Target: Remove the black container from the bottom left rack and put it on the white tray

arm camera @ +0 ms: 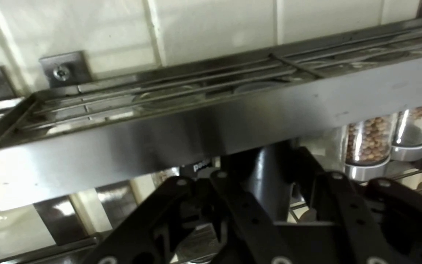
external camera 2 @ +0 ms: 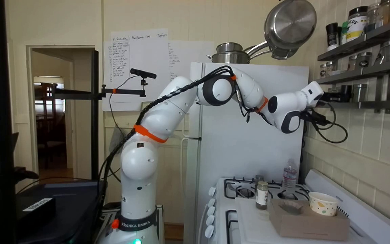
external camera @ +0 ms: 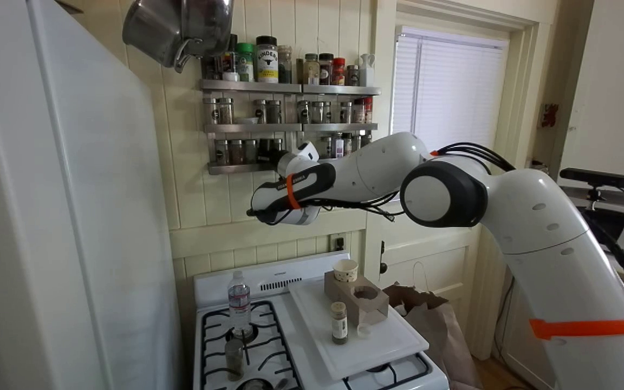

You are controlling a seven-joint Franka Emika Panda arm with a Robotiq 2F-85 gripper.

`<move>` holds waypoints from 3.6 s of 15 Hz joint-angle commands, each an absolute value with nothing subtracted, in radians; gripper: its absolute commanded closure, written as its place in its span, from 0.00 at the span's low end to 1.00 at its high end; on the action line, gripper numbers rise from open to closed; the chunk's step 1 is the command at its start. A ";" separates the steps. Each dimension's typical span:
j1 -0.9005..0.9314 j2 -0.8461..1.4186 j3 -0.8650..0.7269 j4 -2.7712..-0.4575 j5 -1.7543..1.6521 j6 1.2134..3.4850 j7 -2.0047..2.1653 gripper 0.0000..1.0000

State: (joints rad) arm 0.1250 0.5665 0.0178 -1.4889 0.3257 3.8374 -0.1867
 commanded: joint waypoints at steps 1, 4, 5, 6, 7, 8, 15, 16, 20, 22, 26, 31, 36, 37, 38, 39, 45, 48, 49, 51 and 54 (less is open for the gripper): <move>0.143 0.577 0.011 -1.482 0.351 3.827 -0.213 0.81; 0.143 0.567 0.015 -1.506 0.329 3.851 -0.216 0.81; 0.145 0.567 0.014 -1.509 0.327 3.856 -0.221 0.81; 0.147 0.567 0.012 -1.515 0.325 3.867 -0.231 0.81; 0.150 0.567 0.009 -1.518 0.322 3.878 -0.243 0.81; 0.152 0.568 0.005 -1.520 0.316 3.894 -0.259 0.81; 0.178 0.571 -0.058 -1.538 0.259 4.007 -0.353 0.81; 0.179 0.570 -0.065 -1.543 0.247 4.013 -0.359 0.81; 0.184 0.562 -0.090 -1.561 0.182 4.030 -0.397 0.81; 0.189 0.559 -0.102 -1.566 0.154 4.038 -0.425 0.81; 0.194 0.552 -0.116 -1.594 0.133 4.072 -0.468 0.81; 0.195 0.542 -0.130 -1.644 0.123 4.134 -0.504 0.81; 0.199 0.529 -0.132 -1.688 0.113 4.193 -0.520 0.81; 0.200 0.527 -0.132 -1.694 0.115 4.206 -0.525 0.81; 0.201 0.523 -0.131 -1.702 0.117 4.220 -0.528 0.81; 0.202 0.520 -0.131 -1.710 0.119 4.237 -0.532 0.81; 0.209 0.491 -0.128 -1.735 0.128 4.259 -0.554 0.81; 0.216 0.468 -0.128 -1.742 0.140 4.258 -0.578 0.81; 0.219 0.458 -0.126 -1.753 0.144 4.258 -0.584 0.81; 0.227 0.436 -0.123 -1.780 0.155 4.258 -0.601 0.81; 0.225 0.391 -0.116 -1.869 0.147 4.258 -0.585 0.81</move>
